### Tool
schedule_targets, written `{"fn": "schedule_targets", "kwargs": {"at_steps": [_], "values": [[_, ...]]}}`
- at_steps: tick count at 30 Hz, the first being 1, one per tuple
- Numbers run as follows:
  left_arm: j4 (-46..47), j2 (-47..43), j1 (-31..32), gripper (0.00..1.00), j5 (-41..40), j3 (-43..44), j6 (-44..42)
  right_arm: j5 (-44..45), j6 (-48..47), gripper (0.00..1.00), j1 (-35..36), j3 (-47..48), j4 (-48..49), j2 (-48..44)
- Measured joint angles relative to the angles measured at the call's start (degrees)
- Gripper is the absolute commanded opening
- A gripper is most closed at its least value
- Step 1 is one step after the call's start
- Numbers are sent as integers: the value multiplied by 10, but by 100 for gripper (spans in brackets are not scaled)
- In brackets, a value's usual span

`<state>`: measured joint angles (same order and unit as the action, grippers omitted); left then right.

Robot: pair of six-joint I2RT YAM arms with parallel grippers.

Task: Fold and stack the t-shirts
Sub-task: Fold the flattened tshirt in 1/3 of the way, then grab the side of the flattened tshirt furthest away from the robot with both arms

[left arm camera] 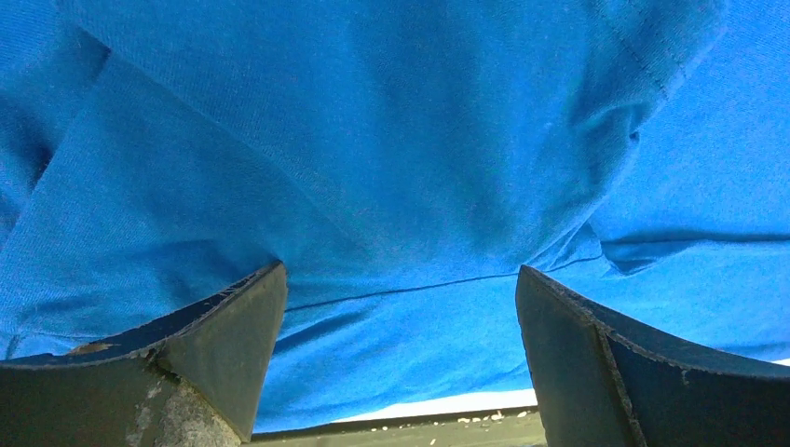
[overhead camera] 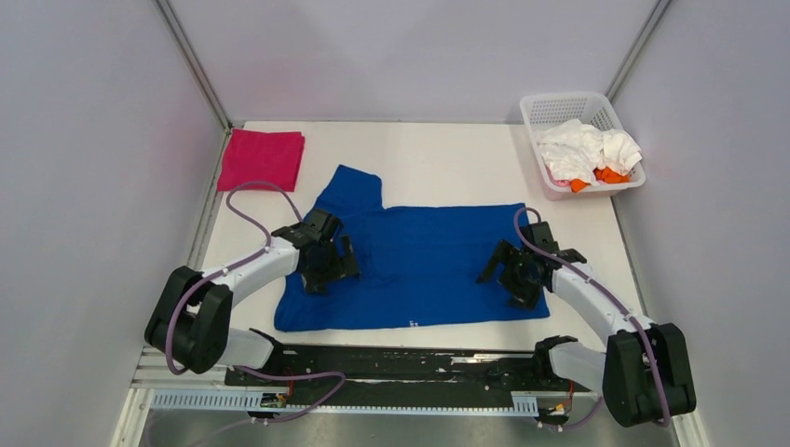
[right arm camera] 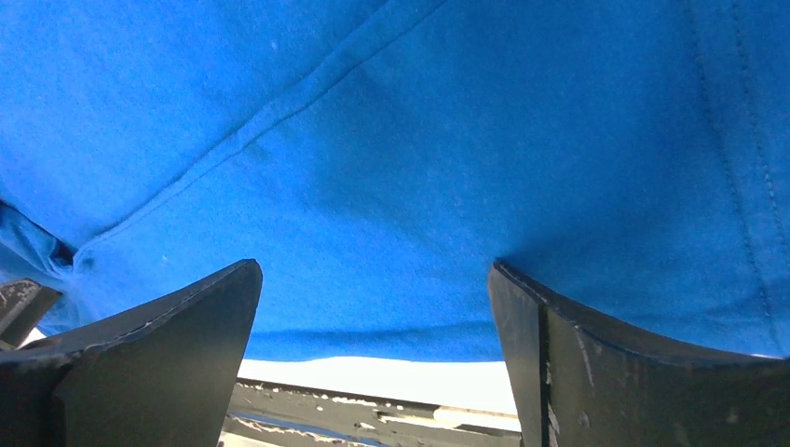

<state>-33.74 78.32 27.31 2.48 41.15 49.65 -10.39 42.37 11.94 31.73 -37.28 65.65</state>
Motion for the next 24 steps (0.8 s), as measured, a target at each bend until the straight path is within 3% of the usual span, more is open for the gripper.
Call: {"fn": "schedule_targets", "kwargs": {"at_steps": [6,14,24], "values": [[-21,7,0,100,-17,47,-6,15,-23,100,3,16,-18,-56],[-44,64,-17,100,-98,269,-66,45,-51,100,3,114,76,-76],[-76,362,-103,100,-129,627,-247,119,-87,100,-21,180,127,37]]}}
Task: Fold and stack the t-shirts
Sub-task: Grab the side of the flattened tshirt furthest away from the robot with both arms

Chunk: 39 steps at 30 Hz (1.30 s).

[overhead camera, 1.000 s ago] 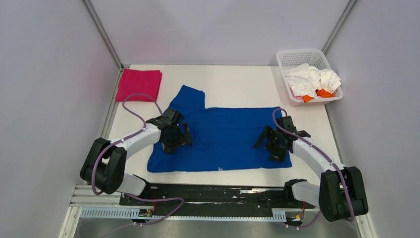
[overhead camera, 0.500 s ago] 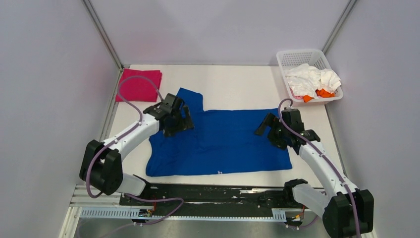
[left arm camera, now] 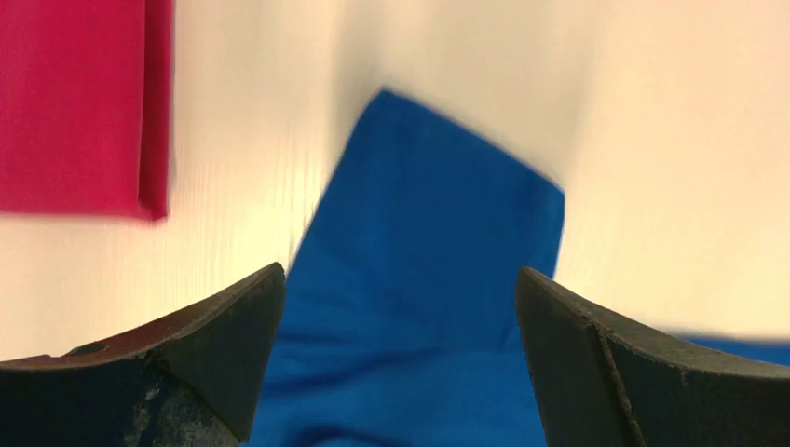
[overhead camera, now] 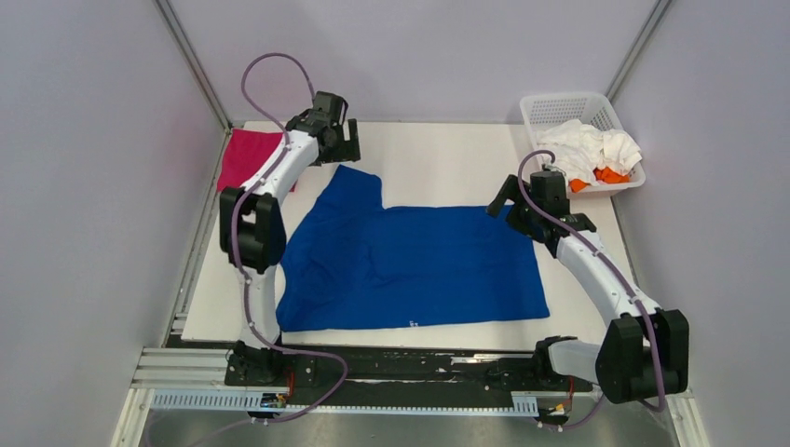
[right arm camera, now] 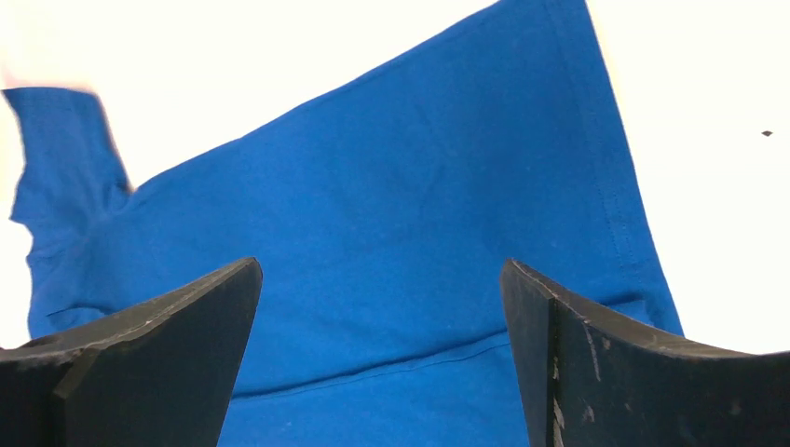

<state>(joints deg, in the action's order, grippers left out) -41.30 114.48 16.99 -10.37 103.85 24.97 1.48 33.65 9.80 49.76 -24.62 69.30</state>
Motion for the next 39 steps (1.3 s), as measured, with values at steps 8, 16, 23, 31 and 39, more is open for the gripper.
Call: {"fn": "schedule_targets", "kwargs": {"at_steps": [8,16,23,31,39], "values": [[-44,235,-37,98,38,249,-84,-2,-15,100,-25,17,0,71],[-52,297,-43,78,62,278,-105,-15,-22,100,-33,29,1,100],[-46,298,-41,68,62,278,-111,-19,-25,100,-36,29,1,101],[-44,307,-39,49,61,278,-119,-17,-29,100,-36,27,1,101],[-43,307,-24,18,46,278,-125,0,-30,100,-39,27,1,101]]}}
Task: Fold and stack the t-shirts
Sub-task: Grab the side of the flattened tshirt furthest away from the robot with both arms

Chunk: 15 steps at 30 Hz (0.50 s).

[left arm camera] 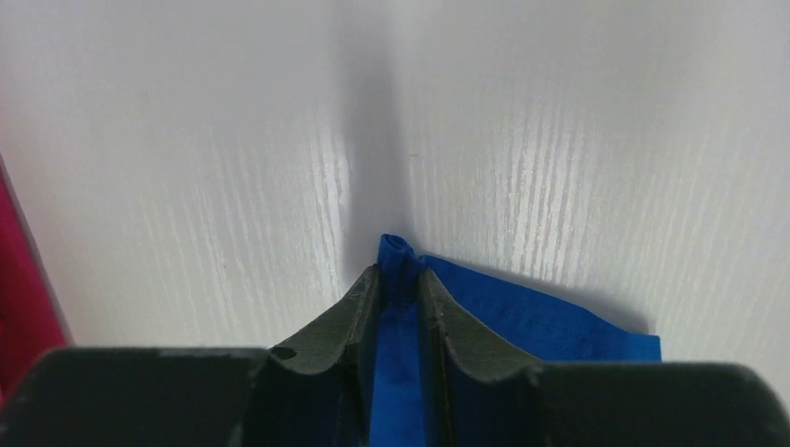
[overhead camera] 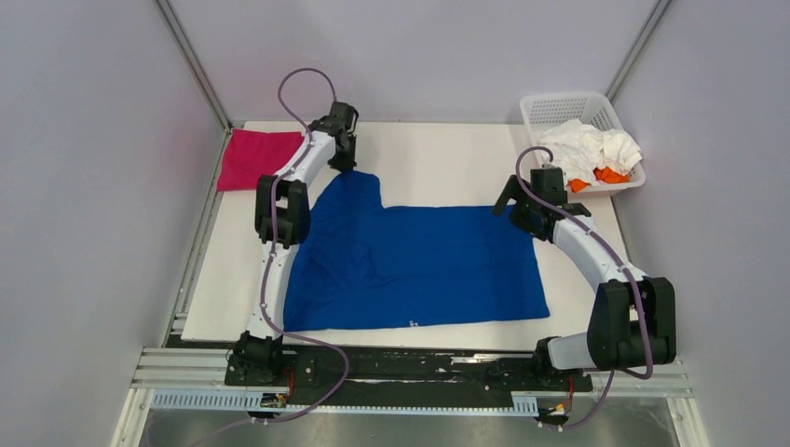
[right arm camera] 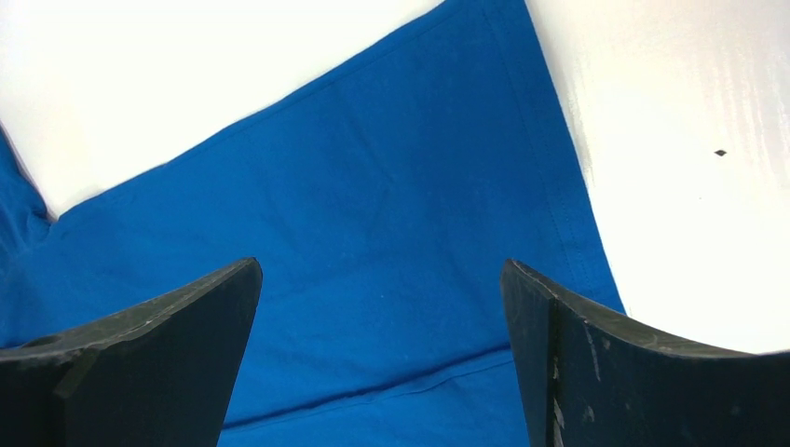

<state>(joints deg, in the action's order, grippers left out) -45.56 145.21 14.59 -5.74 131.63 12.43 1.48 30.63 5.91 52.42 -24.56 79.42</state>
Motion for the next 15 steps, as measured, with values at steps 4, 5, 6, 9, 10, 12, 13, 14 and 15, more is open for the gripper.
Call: {"fn": "schedule_targets", "kwargs": {"at_steps": [4,5,6,9,10,12,13,14,15], "values": [[0,0,6,0,-13,0,-5,12,-1,100,-1,0,0,0],[0,0,8,0,-19,0,-9,18,-2,100,-1,1,-2,0],[0,0,9,0,-24,0,-10,24,-3,99,-1,4,-6,0],[0,0,11,0,-34,0,-13,40,-9,96,-1,30,-27,13],[0,0,11,0,-35,0,-14,45,-10,95,-1,45,-31,24],[6,-2,11,0,-36,-6,-14,56,-13,93,-1,86,-42,57],[12,-6,11,0,-36,-13,-14,61,-13,92,-1,104,-46,73],[22,-12,11,0,-36,-27,-15,70,-14,92,-1,129,-55,95],[28,-19,11,0,-36,-38,-15,77,-14,91,-1,151,-63,116]]}}
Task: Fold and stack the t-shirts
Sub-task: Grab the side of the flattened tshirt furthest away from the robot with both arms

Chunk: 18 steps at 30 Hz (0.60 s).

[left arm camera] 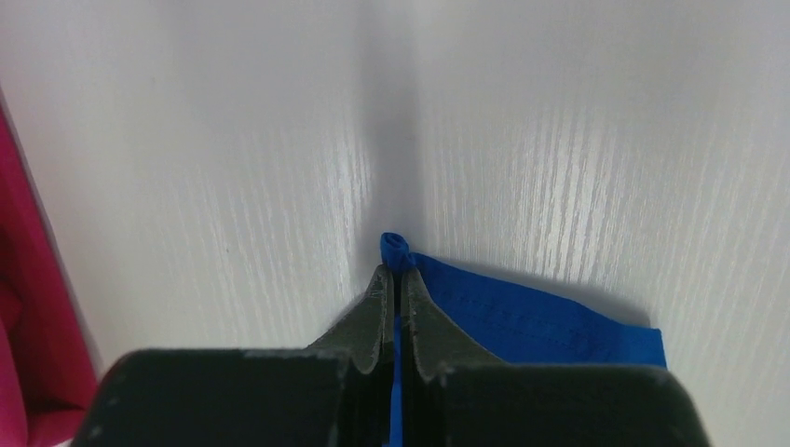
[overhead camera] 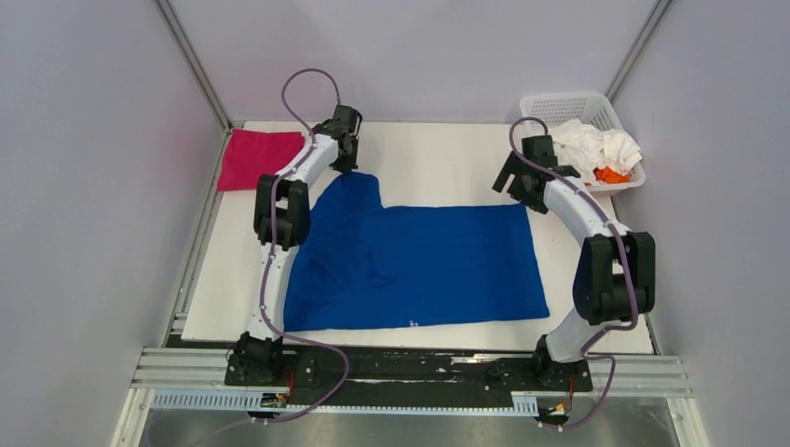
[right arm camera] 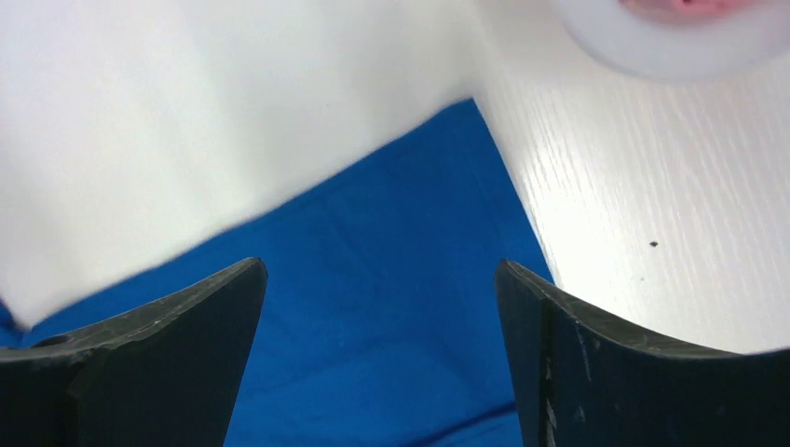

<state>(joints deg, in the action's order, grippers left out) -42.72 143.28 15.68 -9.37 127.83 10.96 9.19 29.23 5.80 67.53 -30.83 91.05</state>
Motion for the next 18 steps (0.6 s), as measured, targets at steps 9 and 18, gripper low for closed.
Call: {"fn": "schedule_targets", "kwargs": {"at_steps": [9,18], "values": [[45,-59,0,0,5,-94,2,94,2,85,7,205,-90,216],[99,-122,-1,0,39,-174,-1,130,7,76,9,296,-154,325]]}}
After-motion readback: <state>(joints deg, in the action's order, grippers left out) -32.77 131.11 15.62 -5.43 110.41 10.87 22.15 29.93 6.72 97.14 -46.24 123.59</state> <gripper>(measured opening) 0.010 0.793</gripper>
